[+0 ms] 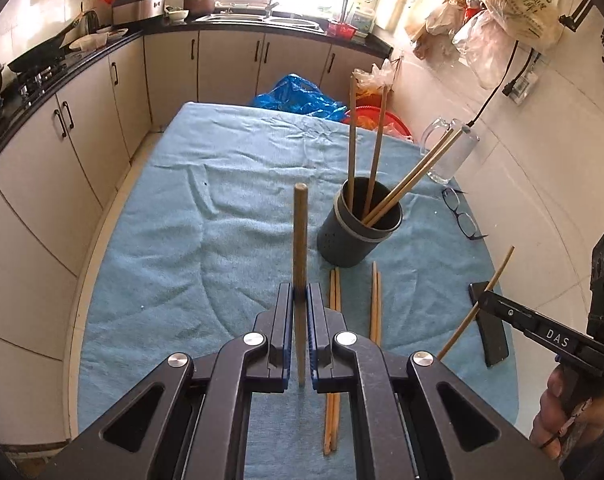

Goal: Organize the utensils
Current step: 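Lift both chopsticks upright and carry them over the black cup, then lower both chopsticks into the black cup and open both tools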

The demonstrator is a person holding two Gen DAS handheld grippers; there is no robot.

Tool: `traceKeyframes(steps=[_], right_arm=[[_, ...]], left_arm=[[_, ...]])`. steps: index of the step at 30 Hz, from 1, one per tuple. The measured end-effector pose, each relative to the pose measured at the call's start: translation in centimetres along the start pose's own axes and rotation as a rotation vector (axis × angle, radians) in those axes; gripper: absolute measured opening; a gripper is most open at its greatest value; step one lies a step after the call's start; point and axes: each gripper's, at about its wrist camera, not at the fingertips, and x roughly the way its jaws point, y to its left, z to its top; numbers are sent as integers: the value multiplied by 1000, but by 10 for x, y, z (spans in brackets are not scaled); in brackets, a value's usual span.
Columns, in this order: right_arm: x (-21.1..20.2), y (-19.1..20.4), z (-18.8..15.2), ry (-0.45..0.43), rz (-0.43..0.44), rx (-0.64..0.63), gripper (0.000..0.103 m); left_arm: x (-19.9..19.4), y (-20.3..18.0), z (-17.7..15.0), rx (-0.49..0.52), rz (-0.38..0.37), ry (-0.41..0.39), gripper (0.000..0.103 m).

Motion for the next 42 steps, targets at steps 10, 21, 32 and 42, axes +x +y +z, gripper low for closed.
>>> traceKeyframes(steps=[10,21,32,42], right_arm=[[-16,-2,6,-42,5,4,7],[-37,-10,20,-94,5,30,7],[-63,-17,39,-152,8,49,7],[-80,-15,57,-184,36,54,7]], left_arm=[[-12,-3,11,2,-14,-33,6],[-26,-4,31,2,-32,-67,6],[-32,-13,52,18,-55,-89,6],[-45,-28,84,41,-87,-132,6]])
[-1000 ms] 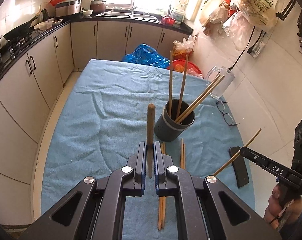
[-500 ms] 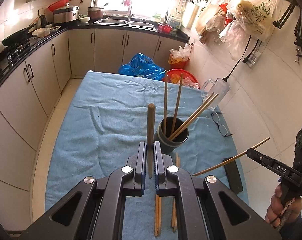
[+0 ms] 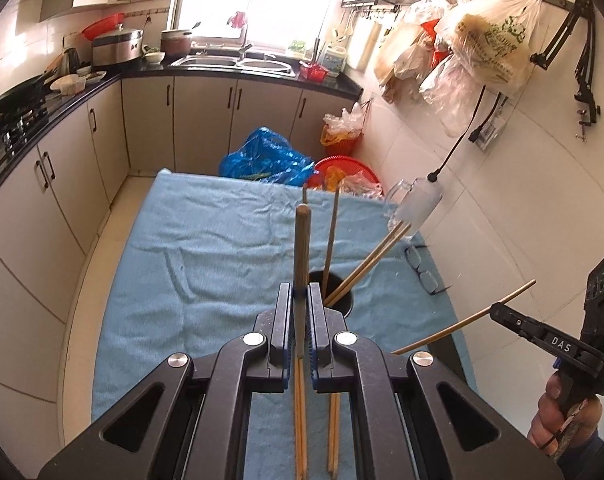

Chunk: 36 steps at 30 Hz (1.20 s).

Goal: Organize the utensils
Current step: 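Lower both chopsticks into the black cup and open both tools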

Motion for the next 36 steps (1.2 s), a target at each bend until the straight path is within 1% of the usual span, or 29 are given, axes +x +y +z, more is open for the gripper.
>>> traceKeyframes(steps=[3,8,12,14,19,21,25,30,33,36], right_arm=[[-3,3,12,-13,20,6,7],[-2,13,34,-39,46,3,7],[12,21,48,-33,51,4,7],[24,24,55,-24,47,11,7],[51,27,66,-8,21,19,7],[64,26,67,20,13,25,7],[84,26,62,72,-8,30,7],[106,26,59,112,-37,27,7],[121,28,60,131,-46,22,8],[132,33,63,136,-54,8,9]], left_arm=[[-1,-4,15,5,-11,-14,6],[7,-11,36,16,-1,-28,6],[22,-15,49,11,8,-29,6],[30,-15,52,5,-1,-20,6],[53,-16,53,10,7,9,6],[63,-16,51,10,2,29,6],[81,-13,46,12,-5,76,6],[101,-6,42,10,9,110,6],[111,-4,42,10,18,122,6],[116,0,45,2,24,116,7]])
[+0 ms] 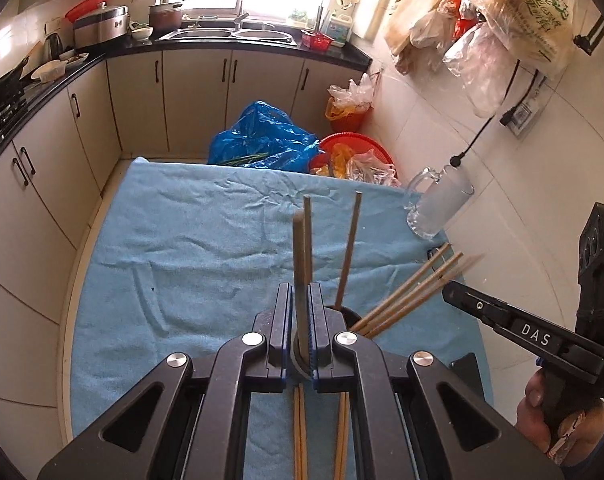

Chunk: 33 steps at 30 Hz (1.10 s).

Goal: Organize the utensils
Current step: 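Lower both chopsticks into the black cup and open both tools, then move both open tools back to the remaining loose chopsticks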

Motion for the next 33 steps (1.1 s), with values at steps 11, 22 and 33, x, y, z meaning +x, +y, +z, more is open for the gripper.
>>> traceKeyframes(steps=[11,22,33], right_arm=[[-33,8,15,-81,2,-19,33],[-34,-44,-38,13,-47,107,51],[14,-83,-121,206,-213,213,87]], left_arm=[[-32,17,9,-45,-22,-78,37],[-38,45,-37,-112,-7,-15,42],[-8,65,-121,-216,59,165,75]])
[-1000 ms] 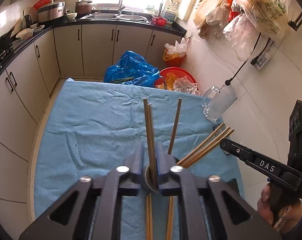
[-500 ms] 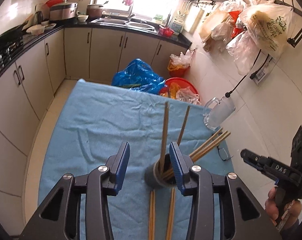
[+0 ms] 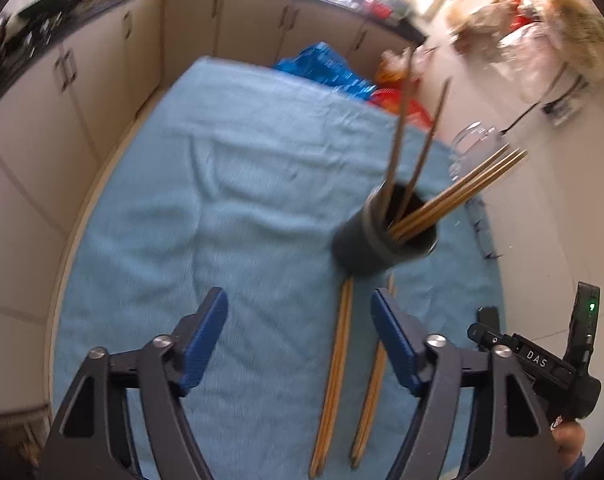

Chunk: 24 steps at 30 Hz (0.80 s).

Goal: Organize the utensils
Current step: 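Move both open tools back to the remaining loose chopsticks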

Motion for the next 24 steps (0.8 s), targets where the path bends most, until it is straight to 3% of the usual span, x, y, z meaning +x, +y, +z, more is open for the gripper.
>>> traceKeyframes(steps=[7,12,17,20,24], right_arm=[[29,-12,-21,151,44,65,83],[41,-6,-26,208,50,75,49],[52,10,-25,223,37,38,26],[57,21,-22,210,41,5,16],[64,33,-18,192,63,-16,14]], left_arm=[[31,34,-39,-164,-3,168,78],[33,41,-53,-168,14,202,79],[30,49,-60,-173,16,207,80],[28,55,-63,-174,15,206,80],[24,57,-64,-138,15,200,80]])
